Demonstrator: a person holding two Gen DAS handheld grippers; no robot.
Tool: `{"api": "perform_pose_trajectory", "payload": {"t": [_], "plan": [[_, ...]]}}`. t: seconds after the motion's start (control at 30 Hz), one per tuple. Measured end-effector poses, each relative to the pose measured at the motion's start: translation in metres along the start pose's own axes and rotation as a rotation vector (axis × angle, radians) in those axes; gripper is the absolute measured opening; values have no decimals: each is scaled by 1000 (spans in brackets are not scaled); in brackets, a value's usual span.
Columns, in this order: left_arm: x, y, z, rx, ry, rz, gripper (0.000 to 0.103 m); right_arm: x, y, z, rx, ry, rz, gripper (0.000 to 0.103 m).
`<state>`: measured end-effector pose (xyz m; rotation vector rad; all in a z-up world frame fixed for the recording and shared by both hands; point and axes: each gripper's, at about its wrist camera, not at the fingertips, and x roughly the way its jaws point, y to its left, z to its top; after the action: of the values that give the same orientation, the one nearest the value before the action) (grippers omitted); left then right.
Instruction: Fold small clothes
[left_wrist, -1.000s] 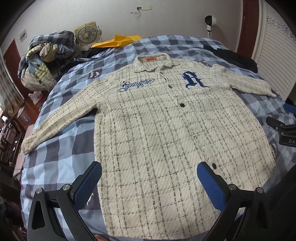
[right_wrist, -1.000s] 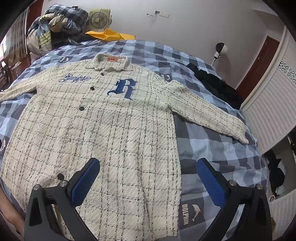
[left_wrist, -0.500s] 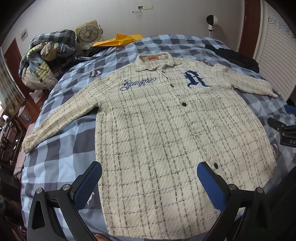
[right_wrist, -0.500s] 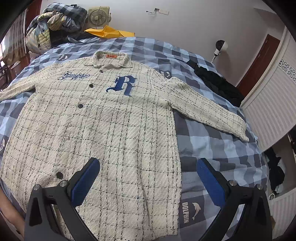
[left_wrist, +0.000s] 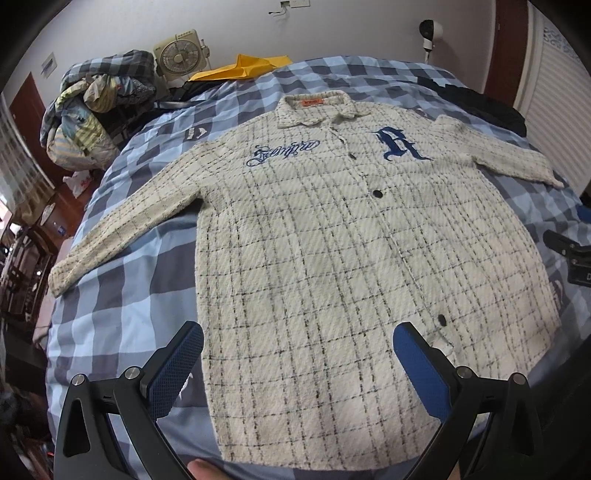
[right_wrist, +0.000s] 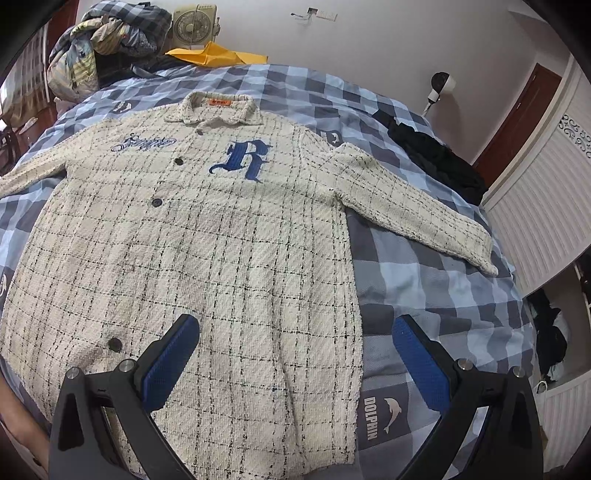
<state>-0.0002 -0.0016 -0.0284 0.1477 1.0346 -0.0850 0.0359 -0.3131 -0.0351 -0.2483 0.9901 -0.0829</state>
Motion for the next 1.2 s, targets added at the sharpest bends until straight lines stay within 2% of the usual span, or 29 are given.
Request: {"api": "perform_pose_trajectory", "payload": {"t": [0.2, 0.4, 0.6, 0.77, 0.87, 0.93, 1.03, 1.07, 1.2], "plan": [[5, 6, 0, -51, 27, -24, 103, 2, -3, 0, 20, 14, 5, 102], [7, 5, -1, -28, 25, 69, 103, 3, -3, 0, 25, 19, 9, 102], [7, 8, 2, -31, 22, 53, 103, 3, -4, 0, 26, 12, 14, 102], [4, 29, 8, -81, 33, 66, 103, 3, -3, 0, 18, 18, 10, 102], [10, 65, 19, -135, 94, 26, 103, 2, -2, 0, 17, 13, -1, 102], [13, 95, 23, -175, 106, 1, 103, 1, -2, 0, 15, 11, -5, 102], [23, 152, 24, -239, 123, 66, 103, 3, -1, 0, 9, 12, -5, 102], [29, 178, 21, -276, 136, 86, 103, 4, 0, 0, 6, 16, -6, 102], [57, 276, 6, -486, 200, 71, 103, 7, 3, 1, -5, 30, -11, 102]]}}
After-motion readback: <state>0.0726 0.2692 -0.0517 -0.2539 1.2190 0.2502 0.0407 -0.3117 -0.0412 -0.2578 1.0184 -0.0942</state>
